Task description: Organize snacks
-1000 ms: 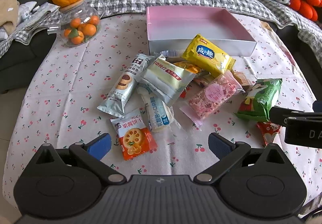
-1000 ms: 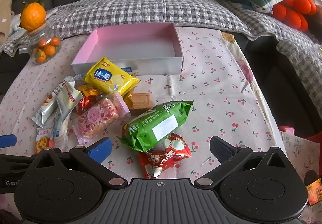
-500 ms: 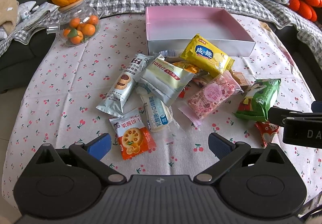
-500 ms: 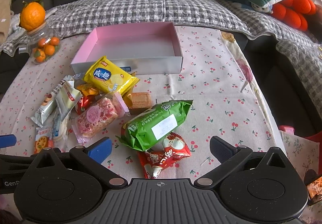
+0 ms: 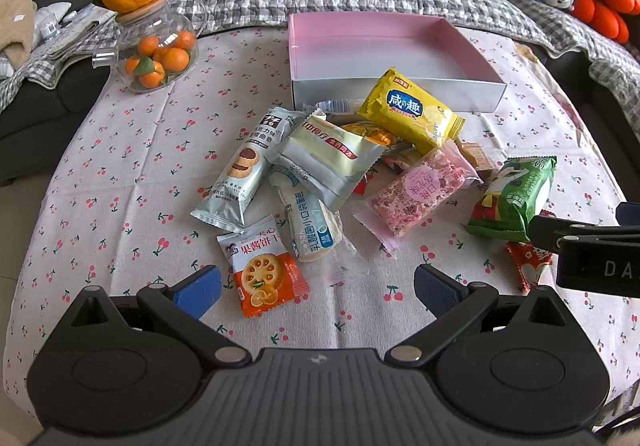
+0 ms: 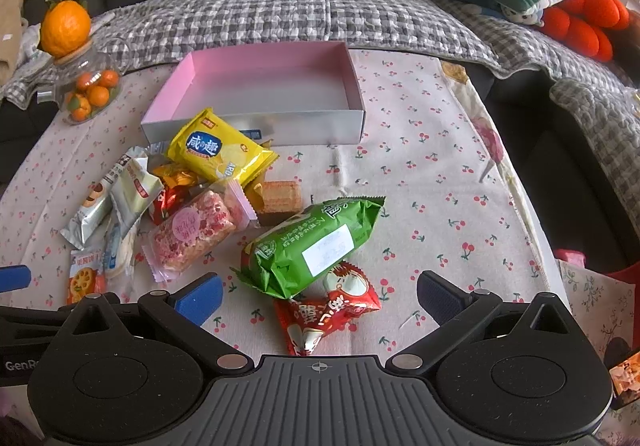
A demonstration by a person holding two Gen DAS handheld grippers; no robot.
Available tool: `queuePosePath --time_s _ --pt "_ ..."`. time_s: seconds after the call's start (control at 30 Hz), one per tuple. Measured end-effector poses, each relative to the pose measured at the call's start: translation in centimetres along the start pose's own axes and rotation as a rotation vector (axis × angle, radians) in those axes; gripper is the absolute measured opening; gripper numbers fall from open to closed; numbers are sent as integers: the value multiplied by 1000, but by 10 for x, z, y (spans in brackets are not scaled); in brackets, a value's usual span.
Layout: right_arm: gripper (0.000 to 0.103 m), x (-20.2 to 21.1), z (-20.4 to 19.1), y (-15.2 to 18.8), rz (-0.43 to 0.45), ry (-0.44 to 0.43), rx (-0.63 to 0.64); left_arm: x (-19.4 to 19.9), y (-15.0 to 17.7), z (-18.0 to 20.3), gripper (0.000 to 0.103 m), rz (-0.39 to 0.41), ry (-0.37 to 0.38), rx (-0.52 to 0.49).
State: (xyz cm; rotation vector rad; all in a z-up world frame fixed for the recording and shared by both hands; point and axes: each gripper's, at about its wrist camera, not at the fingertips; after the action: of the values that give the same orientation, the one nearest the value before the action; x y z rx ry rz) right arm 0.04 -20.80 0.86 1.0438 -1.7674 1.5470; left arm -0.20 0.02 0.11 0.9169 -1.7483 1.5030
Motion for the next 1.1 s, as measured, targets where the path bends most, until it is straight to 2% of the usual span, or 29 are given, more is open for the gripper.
queuePosePath --time_s 1.1 --pt "103 -2 -1 1 -5 3 6 0 2 3 103 0 -1 -1"
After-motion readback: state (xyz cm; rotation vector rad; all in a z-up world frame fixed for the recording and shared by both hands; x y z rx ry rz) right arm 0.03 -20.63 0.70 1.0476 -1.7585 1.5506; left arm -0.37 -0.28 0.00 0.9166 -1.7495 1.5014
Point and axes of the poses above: each gripper's, at about its wrist camera, not at the fingertips, and x roughly against the way its jaws point, z to its right, y to its underside, and after that the axes turned 6 degrees about -y, right-handed
